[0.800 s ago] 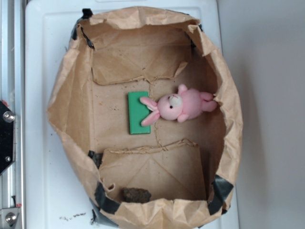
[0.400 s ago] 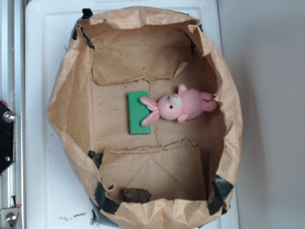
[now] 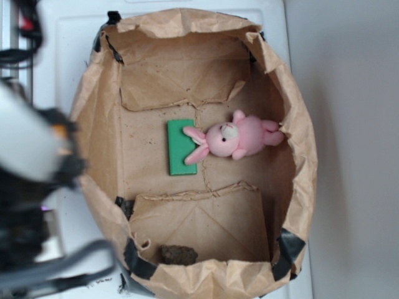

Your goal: Grab the pink bunny.

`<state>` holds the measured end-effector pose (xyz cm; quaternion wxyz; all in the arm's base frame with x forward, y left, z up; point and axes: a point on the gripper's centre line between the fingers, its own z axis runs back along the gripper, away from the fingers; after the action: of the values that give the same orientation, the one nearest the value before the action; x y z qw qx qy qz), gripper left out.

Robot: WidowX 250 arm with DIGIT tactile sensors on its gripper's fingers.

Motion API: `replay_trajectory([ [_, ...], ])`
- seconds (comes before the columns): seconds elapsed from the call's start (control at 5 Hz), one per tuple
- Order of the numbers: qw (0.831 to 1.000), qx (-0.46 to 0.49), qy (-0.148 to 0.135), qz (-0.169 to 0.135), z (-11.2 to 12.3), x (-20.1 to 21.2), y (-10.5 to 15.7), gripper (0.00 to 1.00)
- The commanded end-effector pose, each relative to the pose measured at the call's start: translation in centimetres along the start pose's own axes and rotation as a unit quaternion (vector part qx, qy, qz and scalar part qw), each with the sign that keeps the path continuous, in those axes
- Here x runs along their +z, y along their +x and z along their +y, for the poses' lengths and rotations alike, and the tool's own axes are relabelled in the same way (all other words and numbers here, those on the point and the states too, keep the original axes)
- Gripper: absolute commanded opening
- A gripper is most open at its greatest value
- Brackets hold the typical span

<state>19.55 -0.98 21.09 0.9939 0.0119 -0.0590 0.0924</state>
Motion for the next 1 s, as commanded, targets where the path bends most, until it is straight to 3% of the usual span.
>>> replay_trajectory([
  [0.0, 0.998, -0.021, -0.014, -0.057, 0.5, -3.5, 6.0, 1.0],
  [0.4, 0.998, -0.045, -0.002, -0.034, 0.8, -8.6, 10.3, 1.0],
  [0.6, 0.997, -0.067, -0.023, -0.03, 0.3, -10.5, 11.5, 1.0],
  [0.8, 0.994, -0.095, -0.033, -0.052, 0.5, -12.7, 12.9, 1.0],
])
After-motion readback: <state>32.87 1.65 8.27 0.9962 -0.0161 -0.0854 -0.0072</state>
